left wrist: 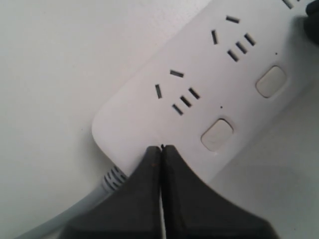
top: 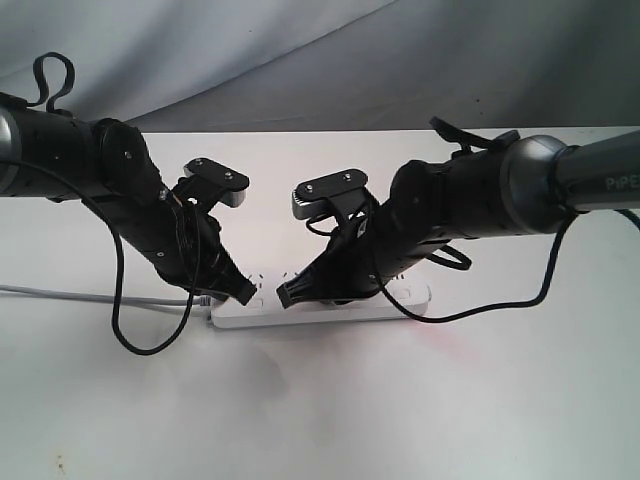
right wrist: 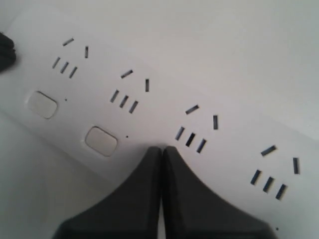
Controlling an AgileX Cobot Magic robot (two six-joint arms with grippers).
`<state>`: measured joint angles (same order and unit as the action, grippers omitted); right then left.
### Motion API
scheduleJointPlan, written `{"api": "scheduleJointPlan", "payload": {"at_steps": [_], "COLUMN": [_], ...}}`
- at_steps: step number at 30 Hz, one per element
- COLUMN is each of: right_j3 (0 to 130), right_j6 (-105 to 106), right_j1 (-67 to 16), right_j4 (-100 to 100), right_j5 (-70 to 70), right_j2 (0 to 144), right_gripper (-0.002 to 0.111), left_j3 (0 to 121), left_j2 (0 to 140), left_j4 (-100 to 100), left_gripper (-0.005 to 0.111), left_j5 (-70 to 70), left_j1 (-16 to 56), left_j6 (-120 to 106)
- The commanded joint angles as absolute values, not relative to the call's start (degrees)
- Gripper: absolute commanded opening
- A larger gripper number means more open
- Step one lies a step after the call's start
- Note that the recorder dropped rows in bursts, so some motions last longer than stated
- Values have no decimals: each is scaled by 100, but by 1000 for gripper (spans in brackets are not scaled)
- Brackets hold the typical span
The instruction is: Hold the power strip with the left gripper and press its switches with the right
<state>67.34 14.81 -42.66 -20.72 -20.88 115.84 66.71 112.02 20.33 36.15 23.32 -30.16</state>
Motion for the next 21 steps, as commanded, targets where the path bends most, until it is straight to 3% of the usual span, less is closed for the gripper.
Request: {"api": "scheduleJointPlan", "payload": {"at_steps": [1, 9, 21], "right_j3": [6634, 6659, 6536], "right_j6": [1471, 1471, 41], "right_j1": [-4288, -4275, -4049], "right_j4": [-1996, -1927, -363], "right_j5": [-2436, -2547, -2839], "right_j2": [11845, 11695, 9410], "right_gripper": [0, 0, 0], "left_j3": [6695, 6683, 6683], "left_j2": [11209, 11209, 11193], "left_j4": [2087, 2087, 2095], "left_gripper": [0, 0, 0], "left_j5": [3625, 3622, 3746], "left_j1": [2361, 2361, 2361], "left_j6": [-2959, -2959, -2959]}}
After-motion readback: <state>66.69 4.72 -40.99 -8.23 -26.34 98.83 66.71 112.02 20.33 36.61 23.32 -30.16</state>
